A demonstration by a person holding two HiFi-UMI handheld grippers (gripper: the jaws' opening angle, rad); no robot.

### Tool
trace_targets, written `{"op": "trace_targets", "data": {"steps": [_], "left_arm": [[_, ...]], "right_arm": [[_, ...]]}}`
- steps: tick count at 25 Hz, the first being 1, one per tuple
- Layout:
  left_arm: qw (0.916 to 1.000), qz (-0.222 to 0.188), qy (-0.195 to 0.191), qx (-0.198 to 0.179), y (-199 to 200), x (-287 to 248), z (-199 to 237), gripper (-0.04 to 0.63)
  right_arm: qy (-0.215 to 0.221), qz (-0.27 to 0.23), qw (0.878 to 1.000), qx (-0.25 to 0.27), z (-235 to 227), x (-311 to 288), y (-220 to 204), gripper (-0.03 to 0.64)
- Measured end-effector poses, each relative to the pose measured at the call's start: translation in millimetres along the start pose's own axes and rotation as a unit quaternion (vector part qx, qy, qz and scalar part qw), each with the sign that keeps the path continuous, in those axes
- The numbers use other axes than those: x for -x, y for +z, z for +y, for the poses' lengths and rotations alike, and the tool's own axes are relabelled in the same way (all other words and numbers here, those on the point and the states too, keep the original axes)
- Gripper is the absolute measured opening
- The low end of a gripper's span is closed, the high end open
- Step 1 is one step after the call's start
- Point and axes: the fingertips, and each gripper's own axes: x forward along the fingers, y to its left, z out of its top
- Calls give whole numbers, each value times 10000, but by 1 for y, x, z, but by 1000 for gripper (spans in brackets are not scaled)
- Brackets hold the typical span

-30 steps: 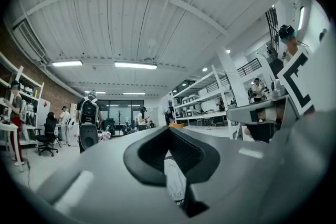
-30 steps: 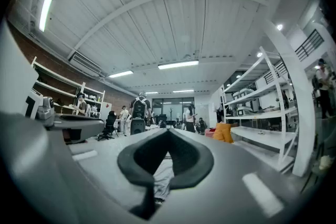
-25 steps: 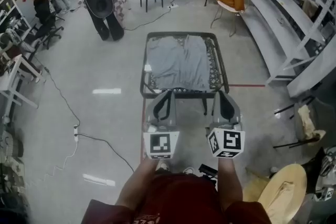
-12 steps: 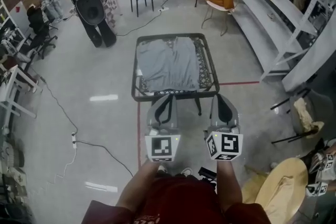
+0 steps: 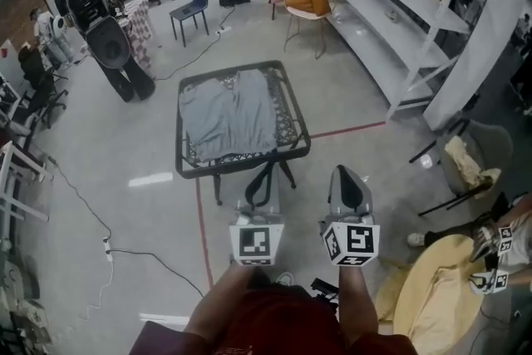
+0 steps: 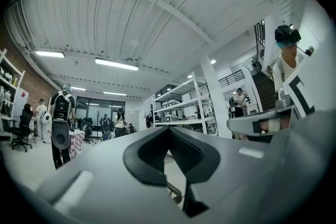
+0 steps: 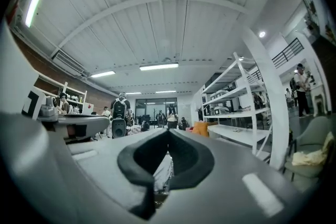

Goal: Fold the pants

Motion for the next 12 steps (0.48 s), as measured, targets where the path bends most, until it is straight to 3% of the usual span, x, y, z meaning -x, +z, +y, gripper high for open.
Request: {"op": "trace_targets", "data": {"steps": [12], "left_arm": [[9993, -5, -345, 170, -17, -53, -38, 5]], "right_arm": [[-142, -233, 9995, 143, -53, -8, 1, 2]]}}
